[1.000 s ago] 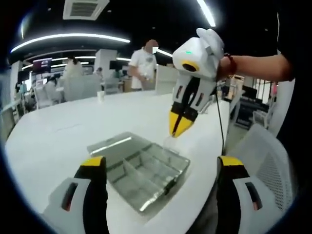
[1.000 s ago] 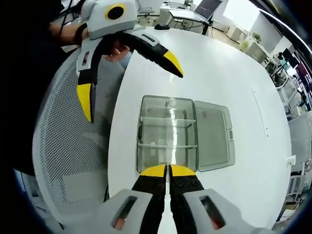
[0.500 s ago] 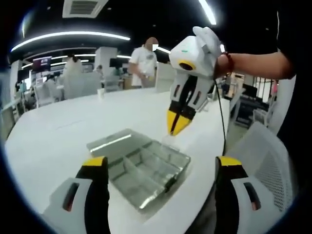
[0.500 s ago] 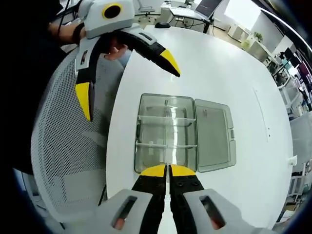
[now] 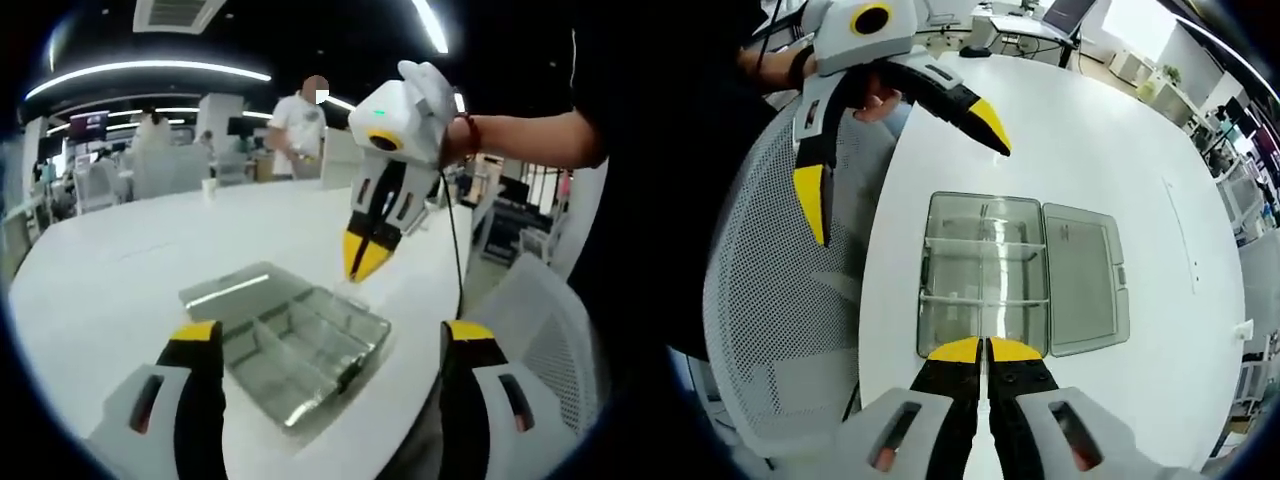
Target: Insert the divider into the dual guide fixture by aligning both edges with the guide slots and pushing it downward to the bottom, including one-sided entry, uneven engagement, binding, and posture correction.
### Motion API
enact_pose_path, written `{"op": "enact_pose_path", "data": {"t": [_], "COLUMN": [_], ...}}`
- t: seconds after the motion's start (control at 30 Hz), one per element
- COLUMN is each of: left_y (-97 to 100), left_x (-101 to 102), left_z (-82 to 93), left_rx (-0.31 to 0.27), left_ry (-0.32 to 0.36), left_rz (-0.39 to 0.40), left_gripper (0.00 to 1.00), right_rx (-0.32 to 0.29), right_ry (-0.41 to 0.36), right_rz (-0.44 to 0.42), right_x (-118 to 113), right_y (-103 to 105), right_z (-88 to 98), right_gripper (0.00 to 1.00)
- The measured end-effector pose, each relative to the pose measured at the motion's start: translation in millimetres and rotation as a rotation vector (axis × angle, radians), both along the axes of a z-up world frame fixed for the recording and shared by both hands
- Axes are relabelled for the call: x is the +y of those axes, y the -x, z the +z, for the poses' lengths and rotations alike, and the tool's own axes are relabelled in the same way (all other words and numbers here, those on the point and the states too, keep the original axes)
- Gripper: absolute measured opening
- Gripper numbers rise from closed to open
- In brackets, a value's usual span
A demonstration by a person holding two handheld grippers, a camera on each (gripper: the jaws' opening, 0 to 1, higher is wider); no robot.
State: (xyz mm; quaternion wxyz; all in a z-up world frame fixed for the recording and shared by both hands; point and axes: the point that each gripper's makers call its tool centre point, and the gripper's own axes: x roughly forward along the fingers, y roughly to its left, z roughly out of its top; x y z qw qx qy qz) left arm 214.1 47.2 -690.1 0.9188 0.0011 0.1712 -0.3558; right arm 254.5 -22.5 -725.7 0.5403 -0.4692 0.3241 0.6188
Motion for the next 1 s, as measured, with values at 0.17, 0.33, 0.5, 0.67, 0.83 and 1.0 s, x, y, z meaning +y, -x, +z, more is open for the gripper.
{"op": "enact_pose_path", "data": {"t": [0.17, 0.33, 0.5, 0.67, 0.83, 1.0], "left_y": [0.2, 0.2, 0.0, -0.1, 0.3, 1.2], "left_x": [0, -1, 0, 2, 2, 1], "left_z": [-0.8, -1.8, -3.0, -1.7, -4.0, -3.9], "left_rx": [0.004, 0.009, 0.014, 0.013, 0.022, 0.023], "left_ry": [0.0, 0.0, 0.001, 0.009, 0.004, 0.004], "left_rz": [-0.002, -0.005, -0.002, 0.005, 0.006, 0.003], "left_gripper": [0.87, 0.87, 0.87, 0.86, 0.86, 0.86], "right_rx": [0.004, 0.016, 0.047, 0.062, 0.079, 0.079], "right_ry": [-0.002, -0.006, -0.003, -0.003, -0.001, 0.006], "right_rz": [-0.003, -0.009, -0.025, -0.031, -0.054, -0.049], "right_x": [1, 1, -1, 0, -2, -3], "right_y": [-1, -4, -6, -6, -6, -6], "right_z": [-0.1, -2.1, -7.0, -11.0, -16.9, -21.1], "right_gripper": [0.0, 0.0, 0.0, 0.0, 0.0, 0.0]}}
